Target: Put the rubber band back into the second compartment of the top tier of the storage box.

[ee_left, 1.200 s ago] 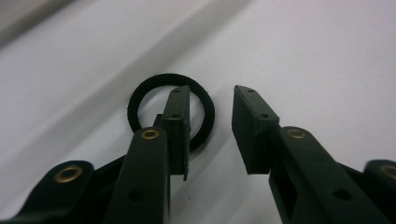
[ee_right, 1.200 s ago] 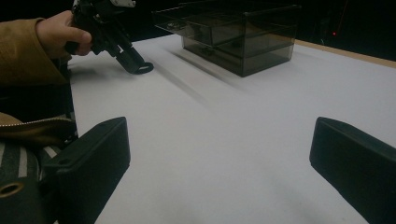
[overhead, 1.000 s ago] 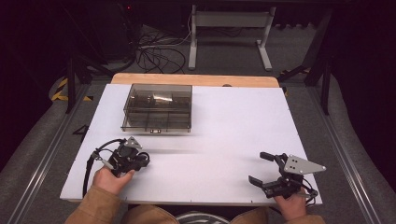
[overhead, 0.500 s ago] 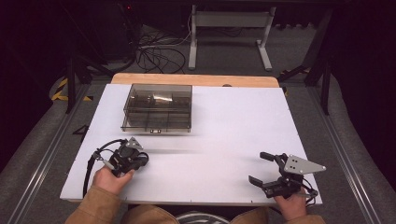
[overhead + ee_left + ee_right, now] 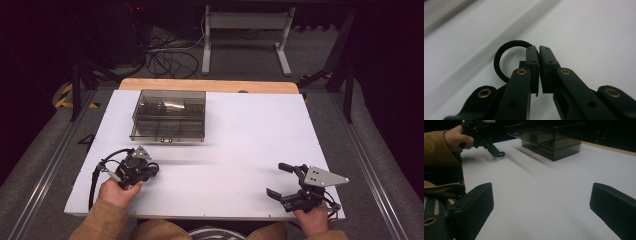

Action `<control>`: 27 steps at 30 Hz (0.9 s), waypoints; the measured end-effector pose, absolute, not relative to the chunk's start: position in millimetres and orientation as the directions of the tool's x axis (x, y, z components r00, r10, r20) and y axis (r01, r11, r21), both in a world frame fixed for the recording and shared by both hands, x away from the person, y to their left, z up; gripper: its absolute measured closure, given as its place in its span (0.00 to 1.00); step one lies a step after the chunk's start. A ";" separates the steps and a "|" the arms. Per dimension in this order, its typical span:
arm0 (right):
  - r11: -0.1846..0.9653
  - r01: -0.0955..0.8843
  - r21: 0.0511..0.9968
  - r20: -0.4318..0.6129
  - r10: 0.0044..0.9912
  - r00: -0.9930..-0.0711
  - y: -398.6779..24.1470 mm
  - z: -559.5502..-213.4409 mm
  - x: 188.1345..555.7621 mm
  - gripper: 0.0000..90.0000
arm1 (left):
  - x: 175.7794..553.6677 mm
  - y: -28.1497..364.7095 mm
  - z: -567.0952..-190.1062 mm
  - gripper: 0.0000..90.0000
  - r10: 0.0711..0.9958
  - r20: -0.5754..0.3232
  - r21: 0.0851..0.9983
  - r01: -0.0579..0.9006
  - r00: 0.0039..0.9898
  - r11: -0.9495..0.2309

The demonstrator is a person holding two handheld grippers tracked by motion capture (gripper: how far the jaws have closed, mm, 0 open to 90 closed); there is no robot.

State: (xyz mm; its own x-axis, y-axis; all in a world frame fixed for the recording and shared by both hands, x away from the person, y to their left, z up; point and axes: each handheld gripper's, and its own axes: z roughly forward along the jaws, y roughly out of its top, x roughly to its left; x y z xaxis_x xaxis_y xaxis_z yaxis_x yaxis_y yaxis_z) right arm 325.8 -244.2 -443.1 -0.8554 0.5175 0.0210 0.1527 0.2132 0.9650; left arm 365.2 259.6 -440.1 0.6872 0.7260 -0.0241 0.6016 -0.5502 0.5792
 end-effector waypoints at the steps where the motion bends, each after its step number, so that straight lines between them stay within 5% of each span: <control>1: 0.213 0.153 0.965 0.021 0.517 -0.856 -244.2 -443.1 325.9 0.06 | 364.6 259.8 -439.1 0.96 0.726 -0.026 0.583 0.601 0.687 -0.547; 27: 0.207 0.159 0.965 0.030 0.520 -0.854 -244.8 -443.6 326.9 0.06 | 351.1 276.6 -416.8 0.96 0.709 -0.081 0.747 0.513 0.701 -0.422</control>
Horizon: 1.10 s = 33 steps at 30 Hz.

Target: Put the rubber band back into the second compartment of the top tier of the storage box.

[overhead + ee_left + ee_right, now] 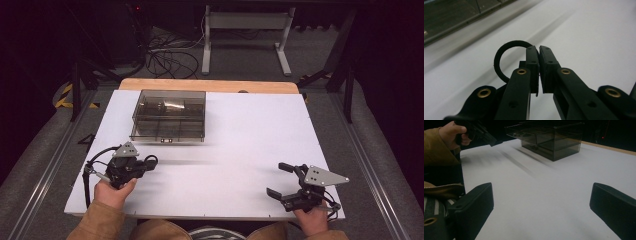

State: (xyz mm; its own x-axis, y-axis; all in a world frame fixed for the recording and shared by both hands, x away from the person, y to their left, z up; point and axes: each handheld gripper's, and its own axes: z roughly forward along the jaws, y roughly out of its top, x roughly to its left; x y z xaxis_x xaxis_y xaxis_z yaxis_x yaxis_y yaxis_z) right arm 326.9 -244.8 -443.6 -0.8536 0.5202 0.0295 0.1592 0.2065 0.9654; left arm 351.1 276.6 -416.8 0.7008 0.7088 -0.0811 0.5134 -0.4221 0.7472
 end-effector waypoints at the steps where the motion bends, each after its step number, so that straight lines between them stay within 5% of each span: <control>1: 0.207 0.159 0.965 0.030 0.520 -0.854 -244.8 -443.6 326.9 0.06 | 350.5 277.2 -416.2 0.96 0.707 -0.082 0.753 0.508 0.702 -0.417; 33: 0.208 0.157 0.966 0.027 0.518 -0.855 -244.7 -443.7 327.0 0.06 | 333.7 300.4 -402.4 0.96 0.618 -0.150 0.933 0.317 0.771 -0.169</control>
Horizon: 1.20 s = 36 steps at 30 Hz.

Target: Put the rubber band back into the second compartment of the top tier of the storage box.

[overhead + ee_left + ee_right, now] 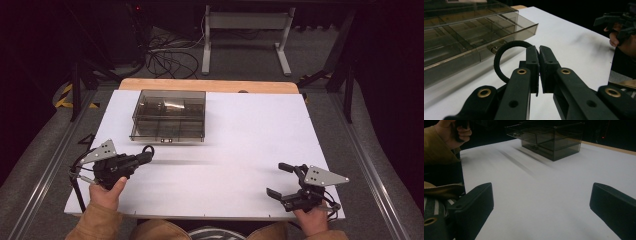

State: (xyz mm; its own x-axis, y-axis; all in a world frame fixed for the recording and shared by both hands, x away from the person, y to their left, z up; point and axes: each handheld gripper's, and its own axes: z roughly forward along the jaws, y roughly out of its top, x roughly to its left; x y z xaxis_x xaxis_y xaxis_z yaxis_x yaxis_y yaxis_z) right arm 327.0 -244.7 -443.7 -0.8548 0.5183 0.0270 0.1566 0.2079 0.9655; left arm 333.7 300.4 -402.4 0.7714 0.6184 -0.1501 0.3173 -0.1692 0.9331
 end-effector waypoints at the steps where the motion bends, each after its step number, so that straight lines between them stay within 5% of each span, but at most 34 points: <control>1: 0.208 0.158 0.965 0.028 0.518 -0.855 -244.6 -443.7 327.0 0.06 | 333.2 301.0 -401.9 0.96 0.617 -0.143 0.937 0.307 0.774 -0.168; 36: 0.211 0.164 0.964 0.031 0.521 -0.853 -243.8 -444.4 327.8 0.06 | 340.0 297.2 -374.3 0.95 0.636 -0.083 0.956 0.242 0.767 -0.168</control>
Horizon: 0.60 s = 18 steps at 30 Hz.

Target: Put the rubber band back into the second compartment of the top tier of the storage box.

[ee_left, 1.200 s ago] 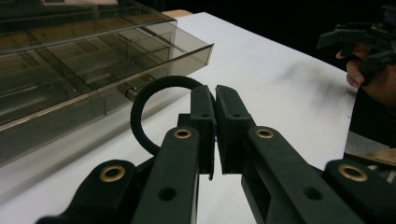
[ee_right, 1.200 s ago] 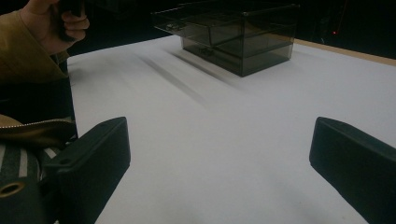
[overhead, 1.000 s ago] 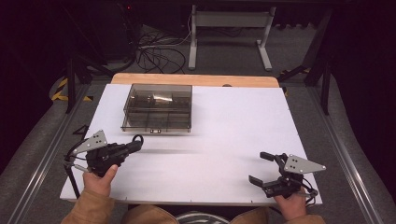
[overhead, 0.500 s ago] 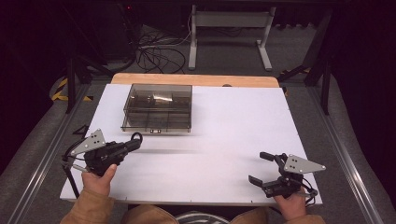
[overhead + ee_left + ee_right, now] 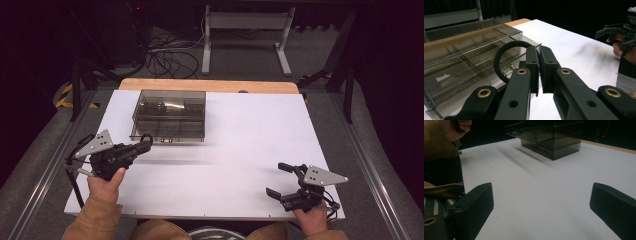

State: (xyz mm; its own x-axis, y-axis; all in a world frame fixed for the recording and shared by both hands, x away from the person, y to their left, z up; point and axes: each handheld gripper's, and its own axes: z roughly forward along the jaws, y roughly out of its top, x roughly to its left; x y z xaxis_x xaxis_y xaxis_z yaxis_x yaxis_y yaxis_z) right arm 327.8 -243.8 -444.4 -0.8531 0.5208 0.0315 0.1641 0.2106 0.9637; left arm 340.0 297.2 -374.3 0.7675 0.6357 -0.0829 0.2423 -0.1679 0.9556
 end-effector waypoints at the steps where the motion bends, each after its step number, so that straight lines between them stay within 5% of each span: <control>1: 0.211 0.164 0.964 0.031 0.521 -0.853 -243.8 -444.4 327.8 0.06 | 341.2 296.7 -373.7 0.95 0.634 -0.081 0.957 0.238 0.769 -0.167; 18: 0.207 0.169 0.964 0.037 0.523 -0.852 -244.4 -444.8 328.4 0.06 | 366.8 284.3 -363.8 0.95 0.637 -0.084 0.944 0.265 0.766 -0.195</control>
State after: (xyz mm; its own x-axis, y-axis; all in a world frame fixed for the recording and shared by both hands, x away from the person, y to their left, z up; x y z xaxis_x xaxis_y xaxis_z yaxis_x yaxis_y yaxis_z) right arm 328.4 -244.4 -444.8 -0.8518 0.5225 0.0368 0.1688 0.2074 0.9636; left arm 366.8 284.3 -363.8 0.7663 0.6370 -0.0836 0.2652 -0.1951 0.9443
